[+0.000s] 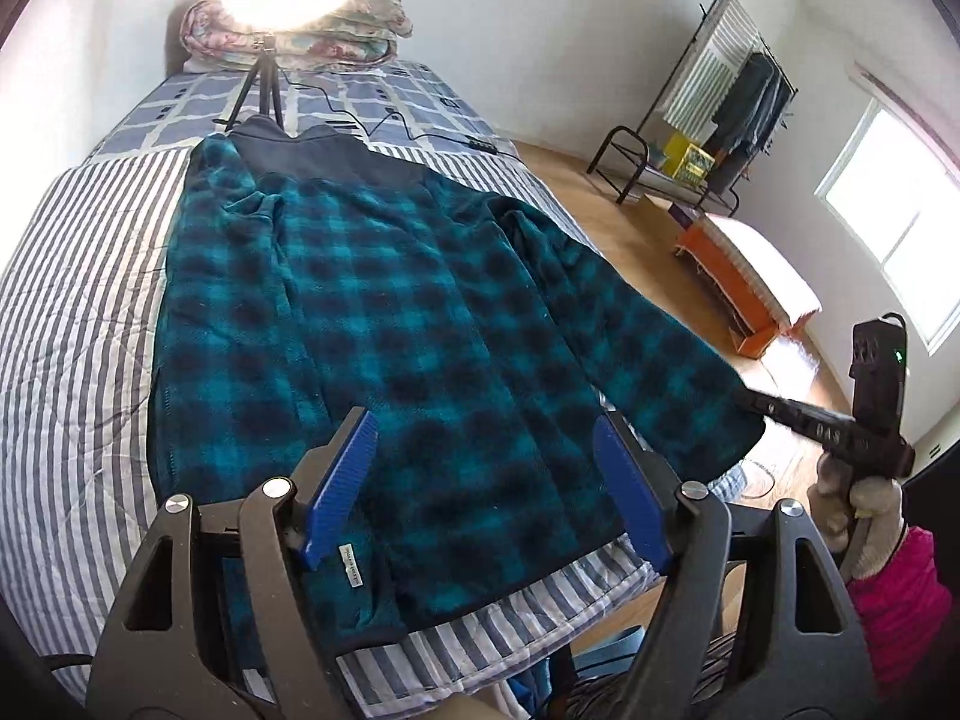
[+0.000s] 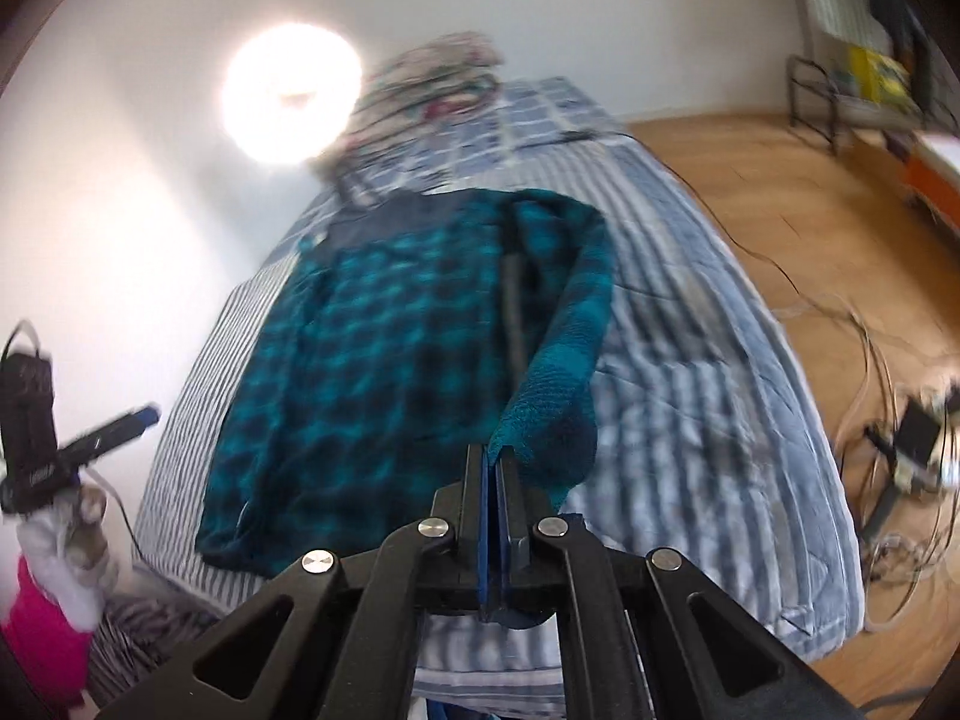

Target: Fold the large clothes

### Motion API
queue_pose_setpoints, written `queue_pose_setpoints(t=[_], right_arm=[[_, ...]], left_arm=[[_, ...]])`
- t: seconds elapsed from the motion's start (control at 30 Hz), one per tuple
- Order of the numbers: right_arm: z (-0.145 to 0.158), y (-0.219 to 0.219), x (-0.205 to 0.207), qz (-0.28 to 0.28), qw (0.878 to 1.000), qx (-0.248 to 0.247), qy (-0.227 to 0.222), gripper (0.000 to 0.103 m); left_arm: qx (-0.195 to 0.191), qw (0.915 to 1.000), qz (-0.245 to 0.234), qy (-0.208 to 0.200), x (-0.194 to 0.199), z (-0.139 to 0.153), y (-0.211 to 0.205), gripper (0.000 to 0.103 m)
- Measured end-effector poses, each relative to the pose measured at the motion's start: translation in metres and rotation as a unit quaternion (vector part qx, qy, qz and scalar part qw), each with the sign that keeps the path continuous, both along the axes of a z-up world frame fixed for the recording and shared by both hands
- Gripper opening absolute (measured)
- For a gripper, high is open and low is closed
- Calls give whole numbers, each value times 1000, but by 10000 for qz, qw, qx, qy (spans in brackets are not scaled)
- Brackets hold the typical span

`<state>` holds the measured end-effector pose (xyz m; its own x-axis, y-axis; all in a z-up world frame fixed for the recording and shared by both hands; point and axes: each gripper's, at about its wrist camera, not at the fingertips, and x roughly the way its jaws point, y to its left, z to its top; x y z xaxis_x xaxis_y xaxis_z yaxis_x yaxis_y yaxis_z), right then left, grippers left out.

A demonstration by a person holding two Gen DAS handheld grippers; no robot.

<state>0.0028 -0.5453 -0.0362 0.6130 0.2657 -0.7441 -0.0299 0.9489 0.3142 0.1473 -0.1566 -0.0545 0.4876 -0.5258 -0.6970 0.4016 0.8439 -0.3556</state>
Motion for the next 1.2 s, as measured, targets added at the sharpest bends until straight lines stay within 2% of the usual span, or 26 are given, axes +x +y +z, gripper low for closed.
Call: queue_pose_setpoints(t=[0.13,0.23,0.4,0.6,0.67,0.7,0.77,0.8,0.9,1.0,1.1,1.2], right_arm=[[-6,53,14,731,9969,-241,183,0],[-20,91,23,1262,9902,-419,425,0],[-53,146,34,2123,9696,-755,953,0],[-95,165,43,2540,9532,-646,1506,0],[-98,163,44,2655,9504,-446,1559,6],[-96,161,44,2688,9500,-344,1550,7],[-83,151,43,2714,9517,-54,1433,30],[-74,144,42,2716,9535,66,1308,32],[-52,123,44,2611,9594,285,1024,32],[-37,98,55,2331,9684,271,840,32],[-31,74,74,1984,9770,250,736,33],[-27,52,99,1664,9834,308,651,35]], left_arm=[[-133,9998,137,18,1,3,8,77],[-251,9992,318,40,-1,2,18,77],[-146,9980,618,17,-5,-7,30,77],[-181,9945,982,329,-4,-33,46,77],[-224,9937,1012,437,-4,-41,46,77],[-238,9935,1005,472,-4,-45,44,77],[-288,9932,996,532,-3,-52,39,77],[-317,9930,985,562,-3,-56,36,77],[-356,9915,1048,688,-1,-69,23,77],[-404,9900,975,938,5,-86,10,77],[-593,9866,820,1278,11,-104,0,77],[-740,9852,698,1382,13,-117,-11,77]])
